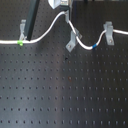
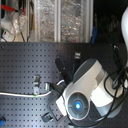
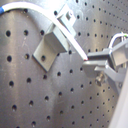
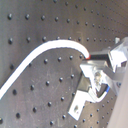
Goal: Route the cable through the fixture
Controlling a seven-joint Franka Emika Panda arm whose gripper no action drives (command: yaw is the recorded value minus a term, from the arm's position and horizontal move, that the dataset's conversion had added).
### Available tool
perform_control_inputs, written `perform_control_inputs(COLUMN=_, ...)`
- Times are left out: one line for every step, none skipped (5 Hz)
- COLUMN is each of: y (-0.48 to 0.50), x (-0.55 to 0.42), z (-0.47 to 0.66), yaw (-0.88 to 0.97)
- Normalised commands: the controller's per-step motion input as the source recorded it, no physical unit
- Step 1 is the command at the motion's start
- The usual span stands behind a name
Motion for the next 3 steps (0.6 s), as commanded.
perform_control_inputs(y=-0.232, x=-0.297, z=0.04, yaw=-0.02)
perform_control_inputs(y=-0.106, x=-0.294, z=0.0, yaw=-0.24)
perform_control_inputs(y=-0.044, x=-0.311, z=0.0, yaw=-0.47)
